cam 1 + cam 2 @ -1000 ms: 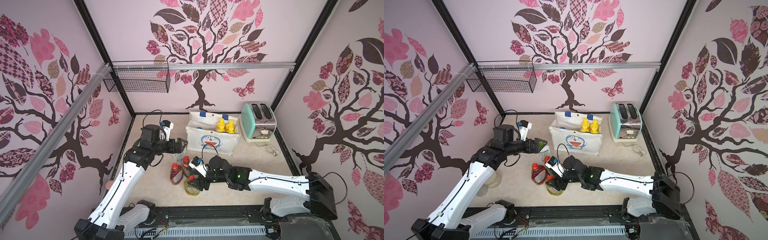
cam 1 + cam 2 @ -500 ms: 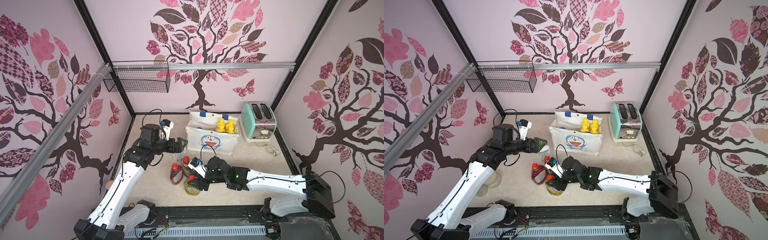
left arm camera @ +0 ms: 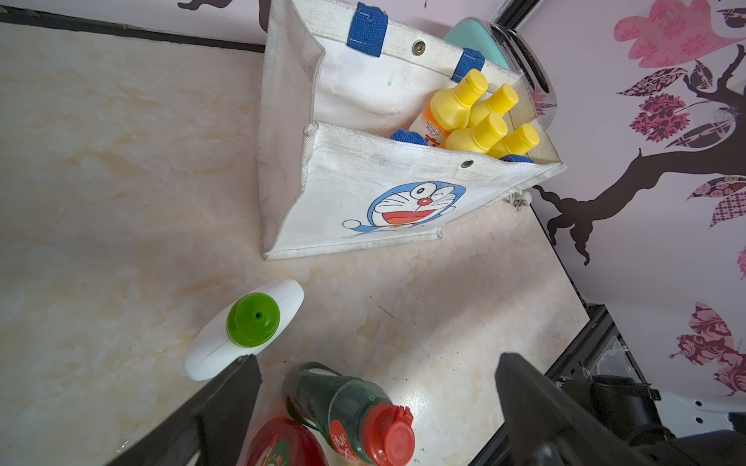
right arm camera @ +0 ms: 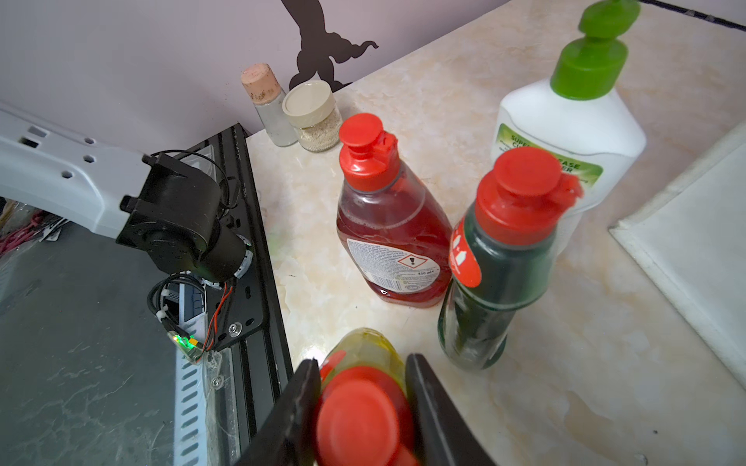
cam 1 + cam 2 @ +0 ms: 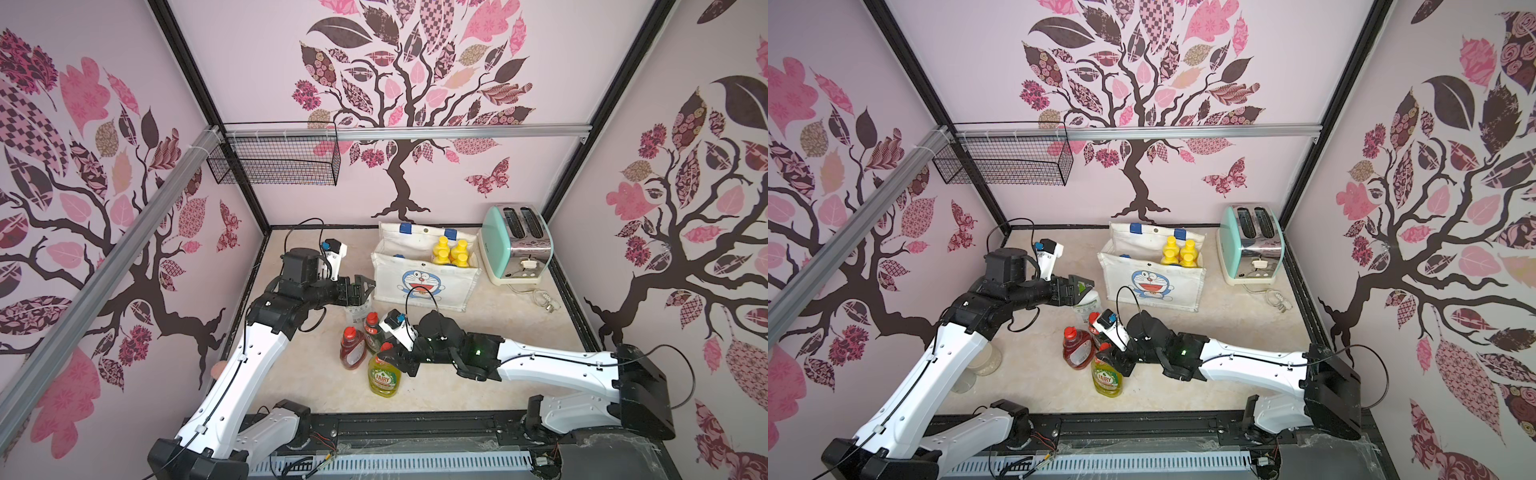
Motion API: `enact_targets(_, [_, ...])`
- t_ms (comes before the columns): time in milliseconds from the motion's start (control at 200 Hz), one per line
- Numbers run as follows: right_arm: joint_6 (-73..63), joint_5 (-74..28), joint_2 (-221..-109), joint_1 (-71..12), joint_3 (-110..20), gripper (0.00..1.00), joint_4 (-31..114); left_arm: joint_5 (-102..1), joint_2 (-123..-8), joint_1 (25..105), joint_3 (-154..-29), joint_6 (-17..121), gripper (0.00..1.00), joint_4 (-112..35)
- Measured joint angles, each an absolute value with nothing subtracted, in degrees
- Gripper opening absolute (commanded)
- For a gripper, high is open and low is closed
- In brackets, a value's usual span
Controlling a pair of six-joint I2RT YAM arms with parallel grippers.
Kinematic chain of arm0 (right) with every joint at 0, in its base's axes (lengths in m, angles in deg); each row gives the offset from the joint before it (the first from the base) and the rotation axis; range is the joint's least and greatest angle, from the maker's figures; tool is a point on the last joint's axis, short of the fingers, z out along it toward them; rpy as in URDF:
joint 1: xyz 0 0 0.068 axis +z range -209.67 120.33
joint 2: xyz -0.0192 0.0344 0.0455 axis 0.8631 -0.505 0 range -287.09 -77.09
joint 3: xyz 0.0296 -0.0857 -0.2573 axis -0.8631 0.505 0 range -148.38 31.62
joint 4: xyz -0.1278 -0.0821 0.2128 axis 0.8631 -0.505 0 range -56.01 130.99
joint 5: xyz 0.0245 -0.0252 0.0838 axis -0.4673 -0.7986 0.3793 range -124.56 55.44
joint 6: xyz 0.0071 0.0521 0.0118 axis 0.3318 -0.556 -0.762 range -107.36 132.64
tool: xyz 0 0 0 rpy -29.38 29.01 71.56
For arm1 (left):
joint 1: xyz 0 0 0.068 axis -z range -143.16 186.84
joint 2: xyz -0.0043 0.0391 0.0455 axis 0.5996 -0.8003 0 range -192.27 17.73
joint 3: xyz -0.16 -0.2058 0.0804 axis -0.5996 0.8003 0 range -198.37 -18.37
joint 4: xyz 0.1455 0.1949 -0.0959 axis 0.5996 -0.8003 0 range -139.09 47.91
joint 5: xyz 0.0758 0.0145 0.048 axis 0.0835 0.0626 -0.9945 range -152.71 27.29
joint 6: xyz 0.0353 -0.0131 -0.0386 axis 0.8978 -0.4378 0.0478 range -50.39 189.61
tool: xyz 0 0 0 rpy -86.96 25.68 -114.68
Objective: Pack dish soap into the shopping bag
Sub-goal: Pick up the bottle of dish soap at the center of the board.
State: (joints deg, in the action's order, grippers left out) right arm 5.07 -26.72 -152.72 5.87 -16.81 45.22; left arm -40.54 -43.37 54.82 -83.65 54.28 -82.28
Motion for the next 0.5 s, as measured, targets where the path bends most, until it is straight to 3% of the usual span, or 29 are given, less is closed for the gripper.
enact_targets(140, [5.1, -29.4, -152.3, 6.0, -18.0, 0.0, 42.4, -40.5, -43.4, 54.8, -83.6, 54.3, 0.97, -82.3])
enact_targets(500, [6.8, -39.3, -151.8, 6.2, -23.4, 0.0, 31.5, -40.0, -43.4, 54.8, -83.6, 54.3, 0.97, -81.9])
